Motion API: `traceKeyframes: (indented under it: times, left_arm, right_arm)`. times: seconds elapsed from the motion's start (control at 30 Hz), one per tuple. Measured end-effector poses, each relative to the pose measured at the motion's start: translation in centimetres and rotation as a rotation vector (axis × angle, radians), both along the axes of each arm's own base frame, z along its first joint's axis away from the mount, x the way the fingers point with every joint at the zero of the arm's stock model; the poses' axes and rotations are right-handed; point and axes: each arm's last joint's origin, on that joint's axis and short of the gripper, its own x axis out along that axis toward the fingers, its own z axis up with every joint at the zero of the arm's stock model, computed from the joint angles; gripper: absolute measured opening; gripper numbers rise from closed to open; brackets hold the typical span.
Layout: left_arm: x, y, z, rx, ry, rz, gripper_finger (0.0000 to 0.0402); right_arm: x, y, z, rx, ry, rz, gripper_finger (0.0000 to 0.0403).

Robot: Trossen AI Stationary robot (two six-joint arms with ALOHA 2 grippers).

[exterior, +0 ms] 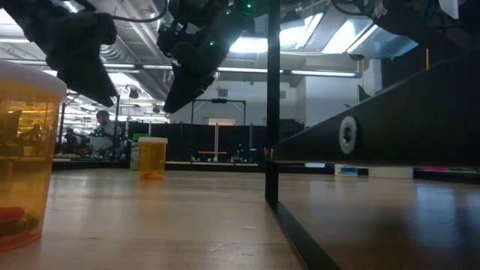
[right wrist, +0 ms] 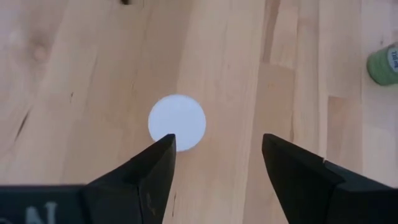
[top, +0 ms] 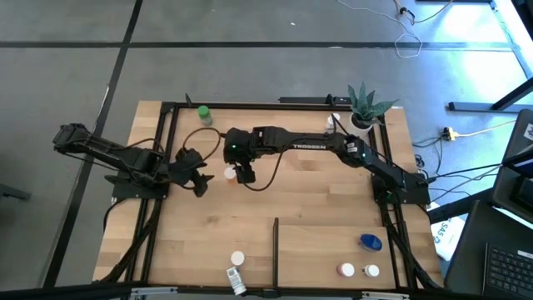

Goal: Pick and place medicine bottles onto shelf by color
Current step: Put the middle orange pill bottle onto the shelf

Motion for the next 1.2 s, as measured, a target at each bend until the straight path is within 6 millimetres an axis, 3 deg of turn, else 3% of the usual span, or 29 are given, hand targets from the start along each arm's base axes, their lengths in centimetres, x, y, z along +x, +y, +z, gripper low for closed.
traceKeyframes:
  times: [0.27, 1.2]
  left_arm:
    - [-0.15, -0.35, -0.13, 0.098, 0.107, -0.275, 0.0261]
    - [-0.13, -0.35, -0.1, 0.107, 0.107, -0.283, 0.0261]
  right_arm:
    - [-0.08, 0.04, -0.03, 0.005, 0.009, 0.0, 0.0241]
    - [0.0, 0.08, 0.06, 0.009, -0.003, -0.001, 0.0241]
